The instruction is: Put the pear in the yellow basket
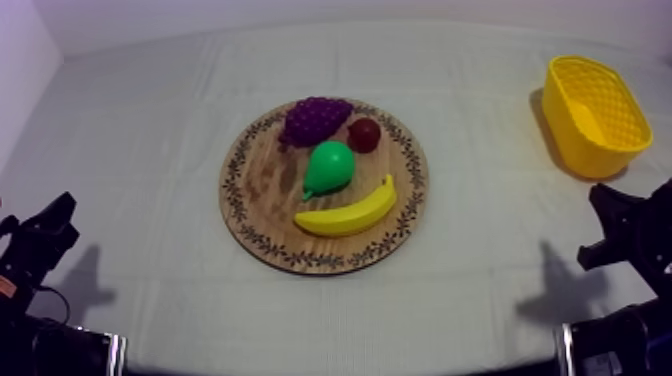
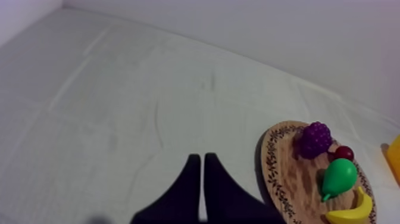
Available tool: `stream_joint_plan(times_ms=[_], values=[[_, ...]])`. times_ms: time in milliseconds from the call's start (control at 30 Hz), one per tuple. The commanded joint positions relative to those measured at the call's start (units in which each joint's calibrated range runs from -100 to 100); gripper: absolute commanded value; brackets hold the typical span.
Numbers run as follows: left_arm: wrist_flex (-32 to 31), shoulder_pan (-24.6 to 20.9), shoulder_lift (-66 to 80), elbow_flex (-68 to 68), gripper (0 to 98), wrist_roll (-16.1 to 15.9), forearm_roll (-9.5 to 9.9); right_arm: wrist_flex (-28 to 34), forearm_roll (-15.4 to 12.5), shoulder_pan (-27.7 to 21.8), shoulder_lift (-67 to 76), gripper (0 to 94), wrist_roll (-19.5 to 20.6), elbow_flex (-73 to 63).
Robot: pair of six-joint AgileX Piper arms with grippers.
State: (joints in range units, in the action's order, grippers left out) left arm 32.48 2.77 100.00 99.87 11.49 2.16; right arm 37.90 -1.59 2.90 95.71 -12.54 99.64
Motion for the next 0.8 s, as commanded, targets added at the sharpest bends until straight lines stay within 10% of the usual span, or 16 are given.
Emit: stream_joint_plan(times_ms=[0,767], values=[[0.01,0.01,0.00,0.02,0.1,0.01,0.02,0.01,0.00,0.01,0.05,0.3,0.01,0.03],[0.01,0.01,0.00,0.02,0.1,0.01,0.02,0.41,0.07,0.15,0.05,0.3,1.91,0.03]])
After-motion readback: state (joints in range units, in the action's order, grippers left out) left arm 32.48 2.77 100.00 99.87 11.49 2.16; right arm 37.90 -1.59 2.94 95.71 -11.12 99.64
